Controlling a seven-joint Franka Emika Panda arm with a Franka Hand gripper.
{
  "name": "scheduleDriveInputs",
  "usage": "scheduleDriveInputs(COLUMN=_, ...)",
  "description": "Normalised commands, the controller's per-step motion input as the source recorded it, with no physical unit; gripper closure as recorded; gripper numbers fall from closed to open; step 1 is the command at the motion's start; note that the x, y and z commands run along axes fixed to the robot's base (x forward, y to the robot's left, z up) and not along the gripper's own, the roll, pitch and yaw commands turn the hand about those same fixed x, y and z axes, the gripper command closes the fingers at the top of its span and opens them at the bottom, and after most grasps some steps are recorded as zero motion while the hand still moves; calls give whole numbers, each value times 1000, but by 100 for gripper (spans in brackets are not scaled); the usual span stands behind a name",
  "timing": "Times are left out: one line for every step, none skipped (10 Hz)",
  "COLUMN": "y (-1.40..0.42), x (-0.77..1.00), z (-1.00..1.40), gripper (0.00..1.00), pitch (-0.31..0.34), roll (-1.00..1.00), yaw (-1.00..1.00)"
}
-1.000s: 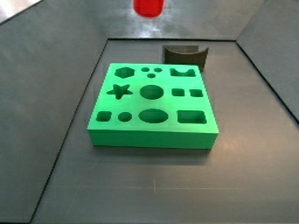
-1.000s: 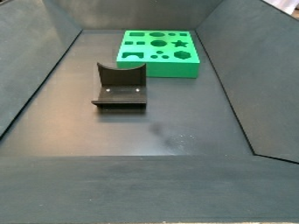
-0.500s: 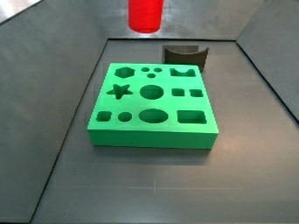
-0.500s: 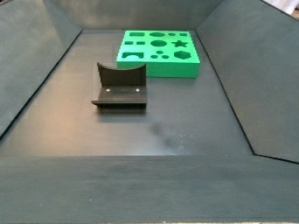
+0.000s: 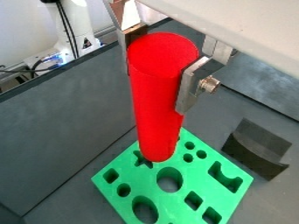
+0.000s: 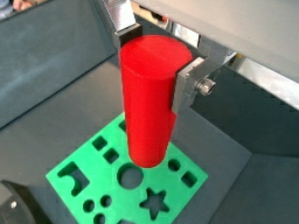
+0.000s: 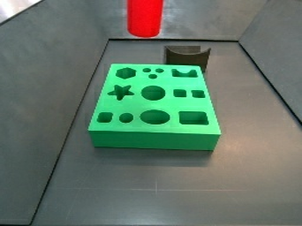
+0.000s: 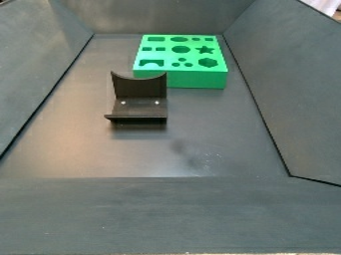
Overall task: Pick up the round object. Move up. Place the round object on the fixture. Regrasp the round object. Move to above the board. Insert the round object.
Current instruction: Insert the round object.
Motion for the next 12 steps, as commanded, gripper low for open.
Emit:
scheduleDriveInputs(y=340, x=0, z=-729, gripper=100, pitch=-59, roll=-220, yaw=-63)
scheduleDriveInputs(y=291, x=0, z=-786, gripper=100, pitch=-83, roll=-189, yaw=-54)
scheduleDriveInputs(y=311, x=-77, z=-714, gripper=100, pitch=-127, roll=-206, yaw=-60)
scheduleDriveInputs(y=266, x=-200, z=-711, gripper=100, pitch=-197, roll=-137, yaw=-86)
scheduleDriveInputs(y=194, x=-274, z=-614, gripper=100, pitch=-211, roll=-93, yaw=-46)
scheduleDriveInputs(y=123, x=-269, z=-486, gripper=100, pitch=-196, roll=-110, yaw=-9)
scheduleDriveInputs(y=0, x=-149, z=-354, gripper=100, pitch=-133, roll=-61, yaw=0)
scheduleDriveInputs(y=0, x=-137, z=-289, gripper=100, pitch=-100, roll=-31, yaw=0)
scheduleDriveInputs(y=0, x=-111, z=-303, gripper=100, pitch=-94, roll=-6, yaw=0)
scheduleDriveInputs(y=-49, x=160, z=-420, gripper=100, pitch=0, roll=-11, yaw=-17)
scheduleDriveInputs(y=0, x=309, z=-271, gripper=100, pitch=16, roll=-36, yaw=-63)
scheduleDriveInputs(y=0, x=354, z=-3, gripper=100, pitch=4, roll=-256, yaw=-17)
